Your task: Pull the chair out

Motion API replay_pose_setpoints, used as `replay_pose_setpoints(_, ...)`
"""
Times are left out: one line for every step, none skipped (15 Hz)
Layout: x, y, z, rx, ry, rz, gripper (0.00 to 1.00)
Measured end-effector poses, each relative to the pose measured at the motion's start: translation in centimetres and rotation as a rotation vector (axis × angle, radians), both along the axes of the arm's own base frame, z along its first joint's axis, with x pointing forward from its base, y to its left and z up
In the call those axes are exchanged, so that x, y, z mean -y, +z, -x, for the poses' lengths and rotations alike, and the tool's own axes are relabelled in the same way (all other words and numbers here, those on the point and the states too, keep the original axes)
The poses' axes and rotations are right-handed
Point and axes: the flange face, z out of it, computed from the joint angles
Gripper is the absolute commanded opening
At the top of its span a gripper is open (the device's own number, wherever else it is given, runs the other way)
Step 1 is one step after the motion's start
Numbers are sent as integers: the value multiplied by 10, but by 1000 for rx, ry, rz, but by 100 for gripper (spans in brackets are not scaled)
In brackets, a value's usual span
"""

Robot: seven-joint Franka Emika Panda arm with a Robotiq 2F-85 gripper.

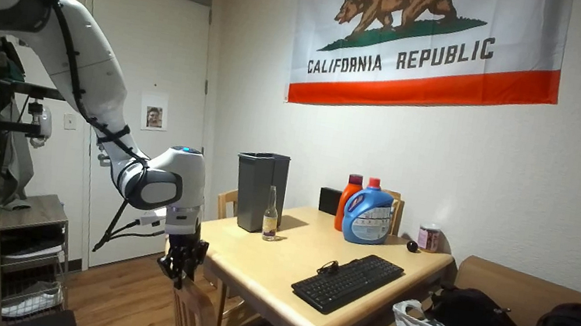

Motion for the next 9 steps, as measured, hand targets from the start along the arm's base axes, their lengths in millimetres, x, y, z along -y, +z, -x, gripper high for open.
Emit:
replay_pose_setpoints(0,0,0,0,-1,-3,11)
replay_pose_setpoints(1,0,0,-1,-4,-8,11)
replay_pose_setpoints(2,0,0,0,-3,-15,11)
replay_pose_setpoints(2,-1,0,0,-2,-19,11)
replay_pose_setpoints(3,-1,0,0,-2,-21,11)
replay_pose_setpoints(3,-1,0,0,-2,-21,11)
replay_pose_setpoints(3,-1,0,0,-2,-21,11)
replay_pose_setpoints(3,-1,0,-1,-2,-21,11)
replay_pose_setpoints(3,-1,0,-1,-2,-21,11)
